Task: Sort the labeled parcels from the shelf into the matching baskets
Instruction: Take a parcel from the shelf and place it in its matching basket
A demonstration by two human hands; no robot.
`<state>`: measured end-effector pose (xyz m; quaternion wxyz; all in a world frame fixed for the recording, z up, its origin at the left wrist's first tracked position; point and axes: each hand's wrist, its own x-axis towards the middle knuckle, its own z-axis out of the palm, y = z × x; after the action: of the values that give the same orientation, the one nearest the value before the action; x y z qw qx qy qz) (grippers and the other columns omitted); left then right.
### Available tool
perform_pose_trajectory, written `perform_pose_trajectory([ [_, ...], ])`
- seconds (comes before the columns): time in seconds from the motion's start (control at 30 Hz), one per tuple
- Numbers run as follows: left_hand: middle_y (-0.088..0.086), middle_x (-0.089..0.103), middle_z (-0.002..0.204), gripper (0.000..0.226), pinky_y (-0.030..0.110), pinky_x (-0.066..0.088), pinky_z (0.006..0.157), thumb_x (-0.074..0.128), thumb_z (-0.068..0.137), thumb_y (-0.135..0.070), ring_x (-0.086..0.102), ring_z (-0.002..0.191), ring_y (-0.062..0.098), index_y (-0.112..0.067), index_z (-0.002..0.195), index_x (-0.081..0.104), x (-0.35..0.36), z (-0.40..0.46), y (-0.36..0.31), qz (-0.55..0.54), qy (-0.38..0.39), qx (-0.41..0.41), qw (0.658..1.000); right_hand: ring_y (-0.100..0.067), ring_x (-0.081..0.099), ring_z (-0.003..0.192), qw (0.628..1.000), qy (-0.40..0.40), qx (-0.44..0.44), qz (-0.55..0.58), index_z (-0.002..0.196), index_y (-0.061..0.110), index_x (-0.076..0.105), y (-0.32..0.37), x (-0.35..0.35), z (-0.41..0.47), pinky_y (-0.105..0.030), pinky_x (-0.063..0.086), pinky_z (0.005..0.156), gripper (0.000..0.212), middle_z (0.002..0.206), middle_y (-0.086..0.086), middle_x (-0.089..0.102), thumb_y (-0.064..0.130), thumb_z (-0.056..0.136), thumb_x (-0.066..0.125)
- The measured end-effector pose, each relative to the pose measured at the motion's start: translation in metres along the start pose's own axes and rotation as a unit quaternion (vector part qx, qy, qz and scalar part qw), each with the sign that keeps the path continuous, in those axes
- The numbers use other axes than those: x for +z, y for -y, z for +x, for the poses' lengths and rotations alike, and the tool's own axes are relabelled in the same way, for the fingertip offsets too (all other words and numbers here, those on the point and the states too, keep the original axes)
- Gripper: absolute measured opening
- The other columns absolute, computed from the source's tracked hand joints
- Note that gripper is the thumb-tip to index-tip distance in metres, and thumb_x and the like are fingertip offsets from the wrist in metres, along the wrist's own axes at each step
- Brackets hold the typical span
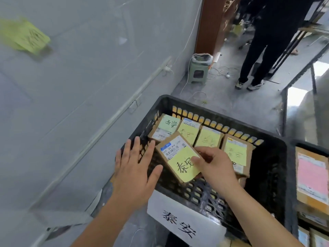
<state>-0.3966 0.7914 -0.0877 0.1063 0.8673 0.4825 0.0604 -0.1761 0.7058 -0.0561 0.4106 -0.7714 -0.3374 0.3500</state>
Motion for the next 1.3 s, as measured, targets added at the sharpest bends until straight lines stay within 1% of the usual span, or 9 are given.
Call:
perform_pose_trajectory([
  [0.13, 0.004, -0.004, 0.169, 0.072, 0.053, -0.001, 0.124, -0.003, 0.093, -0.073, -0.018, 0.153, 0.023, -0.041, 0.156, -0.015, 0.014, 0.019, 0.023, 0.019, 0.014, -0.056, 0.998, -0.007, 0.054, 0.099, 0.986, 0.105, -0.041, -0.126, 0.117, 0.034, 0.072, -0.014, 0.022, 0.041, -0.021, 0.037, 0.076, 0.021, 0.103, 0.009, 0.057, 0.027, 0.097, 0.068],
  [0.37, 0.003, -0.003, 0.169, 0.078, 0.052, 0.004, 0.125, 0.009, 0.095, -0.072, -0.009, 0.155, 0.022, -0.032, 0.160, -0.006, 0.024, 0.026, 0.028, 0.010, 0.034, -0.077, 0.996, -0.011, 0.043, 0.099, 0.951, 0.231, -0.043, -0.199, 0.137, 0.017, 0.064, -0.065, 0.096, 0.081, -0.014, 0.031, 0.078, 0.036, 0.105, 0.005, 0.043, 0.023, 0.101, 0.063],
  [0.5, 0.004, 0.001, 0.169, 0.078, 0.052, 0.005, 0.125, 0.017, 0.096, -0.070, -0.005, 0.156, 0.022, -0.031, 0.161, 0.001, 0.024, 0.027, 0.027, 0.001, 0.041, -0.078, 0.996, -0.022, 0.052, 0.118, 0.942, 0.260, -0.013, -0.210, 0.142, 0.014, 0.060, -0.090, 0.125, 0.106, -0.014, 0.028, 0.087, 0.040, 0.118, -0.003, 0.047, 0.018, 0.102, 0.060],
  [0.7, 0.006, 0.003, 0.169, 0.079, 0.053, 0.007, 0.124, 0.019, 0.095, -0.070, -0.002, 0.156, 0.024, -0.030, 0.161, 0.006, 0.024, 0.026, 0.032, 0.013, 0.053, -0.069, 0.996, -0.026, 0.054, 0.122, 0.948, 0.246, 0.005, -0.202, 0.141, 0.009, 0.059, -0.099, 0.146, 0.113, -0.013, 0.030, 0.093, 0.039, 0.131, -0.010, 0.054, 0.014, 0.103, 0.057],
  [0.83, 0.010, 0.004, 0.169, 0.079, 0.057, 0.005, 0.124, 0.014, 0.095, -0.072, 0.000, 0.156, 0.029, -0.030, 0.161, 0.004, 0.020, 0.025, 0.032, 0.039, 0.073, -0.061, 0.995, -0.029, 0.056, 0.129, 0.937, 0.259, 0.021, -0.235, 0.156, 0.021, 0.040, -0.086, 0.132, 0.103, -0.026, 0.042, 0.104, 0.058, 0.152, -0.010, 0.047, 0.039, 0.103, 0.056],
  [0.93, 0.014, 0.006, 0.168, 0.082, 0.061, 0.004, 0.122, 0.008, 0.093, -0.075, 0.001, 0.155, 0.032, -0.030, 0.161, 0.005, 0.016, 0.026, 0.036, 0.061, 0.099, -0.050, 0.992, -0.024, 0.043, 0.144, 0.921, 0.265, 0.014, -0.284, 0.160, 0.024, 0.031, -0.061, 0.106, 0.097, -0.033, 0.037, 0.117, 0.069, 0.160, -0.004, 0.042, 0.057, 0.101, 0.047],
  [1.03, 0.013, 0.015, 0.167, 0.079, 0.063, 0.005, 0.120, 0.012, 0.094, -0.074, 0.007, 0.155, 0.033, -0.031, 0.160, 0.017, 0.010, 0.034, 0.038, 0.062, 0.108, 0.032, 0.992, -0.023, 0.046, 0.142, 0.912, 0.233, 0.003, -0.337, 0.156, 0.028, 0.037, -0.028, 0.071, 0.081, -0.041, 0.041, 0.114, 0.062, 0.156, 0.000, 0.047, 0.058, 0.103, 0.041],
  [1.13, 0.010, 0.016, 0.166, 0.073, 0.064, 0.008, 0.120, 0.015, 0.096, -0.072, 0.006, 0.155, 0.030, -0.034, 0.159, 0.020, 0.002, 0.045, 0.035, 0.050, 0.113, 0.130, 0.984, -0.019, 0.043, 0.143, 0.922, 0.133, 0.012, -0.363, 0.156, 0.028, 0.038, 0.002, 0.041, 0.045, -0.037, 0.038, 0.114, 0.059, 0.157, 0.004, 0.046, 0.056, 0.105, 0.041],
  [1.3, 0.004, 0.000, 0.169, 0.073, 0.059, -0.005, 0.122, 0.000, 0.094, -0.075, -0.012, 0.155, 0.024, -0.042, 0.159, 0.003, -0.013, 0.057, 0.017, 0.039, 0.109, 0.268, 0.956, -0.013, 0.029, 0.149, 0.933, -0.029, 0.046, -0.355, 0.159, 0.033, 0.030, 0.019, 0.017, -0.041, -0.033, 0.032, 0.118, 0.062, 0.162, 0.010, 0.037, 0.060, 0.104, 0.038],
])
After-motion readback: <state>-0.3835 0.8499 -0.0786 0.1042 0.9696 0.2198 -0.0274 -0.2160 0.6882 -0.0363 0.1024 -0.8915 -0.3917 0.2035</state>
